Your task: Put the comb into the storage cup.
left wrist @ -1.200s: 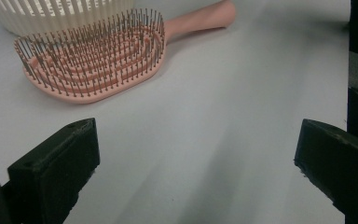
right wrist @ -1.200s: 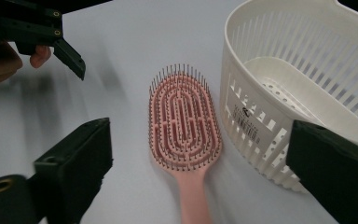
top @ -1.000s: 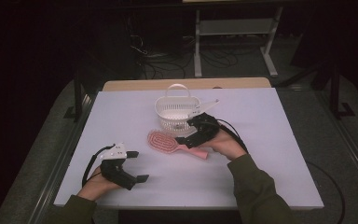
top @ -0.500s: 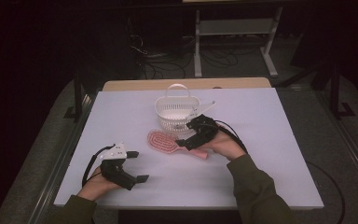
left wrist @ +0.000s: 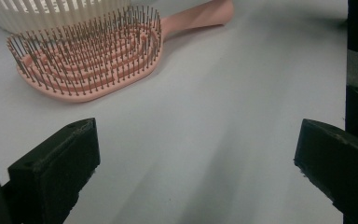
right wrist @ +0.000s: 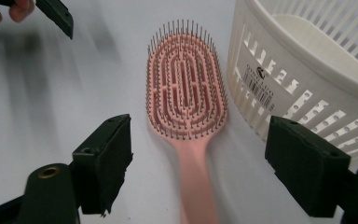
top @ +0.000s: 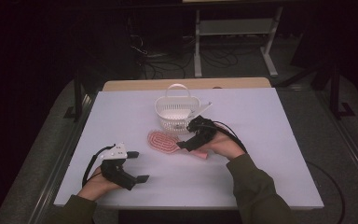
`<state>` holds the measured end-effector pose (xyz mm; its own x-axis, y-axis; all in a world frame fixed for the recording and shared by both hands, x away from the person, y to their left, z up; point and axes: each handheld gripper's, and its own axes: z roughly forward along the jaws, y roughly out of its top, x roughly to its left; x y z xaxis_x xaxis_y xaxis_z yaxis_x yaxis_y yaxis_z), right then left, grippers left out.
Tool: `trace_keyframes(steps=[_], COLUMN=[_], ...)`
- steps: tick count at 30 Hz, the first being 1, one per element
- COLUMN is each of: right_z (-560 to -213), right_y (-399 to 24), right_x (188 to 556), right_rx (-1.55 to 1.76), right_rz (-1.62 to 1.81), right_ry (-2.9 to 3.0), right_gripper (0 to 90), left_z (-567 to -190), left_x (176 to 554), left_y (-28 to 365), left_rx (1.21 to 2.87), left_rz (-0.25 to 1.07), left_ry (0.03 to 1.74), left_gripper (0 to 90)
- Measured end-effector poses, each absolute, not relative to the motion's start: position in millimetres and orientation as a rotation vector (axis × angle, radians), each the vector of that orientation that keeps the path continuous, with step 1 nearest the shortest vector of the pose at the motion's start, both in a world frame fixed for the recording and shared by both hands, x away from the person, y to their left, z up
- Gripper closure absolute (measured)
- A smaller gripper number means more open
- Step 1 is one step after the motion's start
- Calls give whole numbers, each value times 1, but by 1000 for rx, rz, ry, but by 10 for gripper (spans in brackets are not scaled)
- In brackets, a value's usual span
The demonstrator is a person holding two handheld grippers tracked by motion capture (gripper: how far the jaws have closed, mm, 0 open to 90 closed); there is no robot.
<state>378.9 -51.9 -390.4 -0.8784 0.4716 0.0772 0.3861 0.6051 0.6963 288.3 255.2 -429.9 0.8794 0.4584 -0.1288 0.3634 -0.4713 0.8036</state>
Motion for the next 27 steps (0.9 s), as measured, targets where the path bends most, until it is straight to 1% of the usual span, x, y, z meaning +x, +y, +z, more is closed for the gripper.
trace_keyframes(steps=[5, 22, 27], right_z=[-395, -411, -413], right_y=[-51, -40, -37], right_x=[382, 392, 392], right_rx=[737, 720, 713], right_rz=[1109, 991, 962], right_ry=[2723, 2821, 2843], right_gripper=[248, 377, 400], left_z=[-430, -430, -430], left_x=[288, 288, 288], left_y=[255, 254, 254], left_rx=[2112, 2107, 2106], left_rz=[128, 126, 125], left_ry=[592, 590, 590], left_gripper=[0, 0, 0])
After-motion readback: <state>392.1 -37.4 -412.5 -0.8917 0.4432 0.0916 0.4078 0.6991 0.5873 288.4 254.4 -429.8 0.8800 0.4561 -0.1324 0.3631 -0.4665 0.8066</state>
